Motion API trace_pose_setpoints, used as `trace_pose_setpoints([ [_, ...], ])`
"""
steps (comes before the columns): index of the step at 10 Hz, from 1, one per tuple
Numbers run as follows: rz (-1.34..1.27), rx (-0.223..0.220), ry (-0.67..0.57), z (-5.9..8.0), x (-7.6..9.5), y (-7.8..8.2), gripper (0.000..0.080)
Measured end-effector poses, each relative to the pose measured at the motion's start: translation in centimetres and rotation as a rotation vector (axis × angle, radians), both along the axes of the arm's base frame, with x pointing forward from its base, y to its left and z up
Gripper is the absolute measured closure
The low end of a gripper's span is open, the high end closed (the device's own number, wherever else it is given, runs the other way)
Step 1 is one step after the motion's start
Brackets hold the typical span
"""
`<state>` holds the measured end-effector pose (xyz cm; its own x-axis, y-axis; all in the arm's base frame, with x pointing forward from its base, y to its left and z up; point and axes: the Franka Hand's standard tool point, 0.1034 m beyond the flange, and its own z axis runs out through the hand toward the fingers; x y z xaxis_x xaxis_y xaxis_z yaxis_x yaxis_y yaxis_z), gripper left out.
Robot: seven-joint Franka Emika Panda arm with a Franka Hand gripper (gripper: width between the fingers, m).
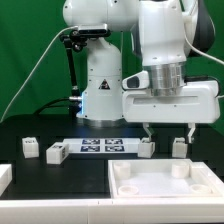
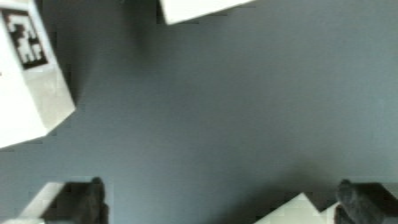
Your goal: Assemble one leg
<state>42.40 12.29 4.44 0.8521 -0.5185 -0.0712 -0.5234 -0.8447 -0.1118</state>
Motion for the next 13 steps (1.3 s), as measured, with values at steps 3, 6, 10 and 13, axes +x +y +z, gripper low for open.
trace_pose_setpoints([
  [3,0.011,0.113,0.258,1.4,0.0,0.5,0.0150],
  [6,0.054,0.210,0.457,0.8,-0.9,-0.3,0.0150],
  [10,0.078,0.270,0.625,0.5,-2.3,0.7,0.0150],
  [13,0.086,0.245,0.594,0.0,-3.2,1.9,0.0150],
])
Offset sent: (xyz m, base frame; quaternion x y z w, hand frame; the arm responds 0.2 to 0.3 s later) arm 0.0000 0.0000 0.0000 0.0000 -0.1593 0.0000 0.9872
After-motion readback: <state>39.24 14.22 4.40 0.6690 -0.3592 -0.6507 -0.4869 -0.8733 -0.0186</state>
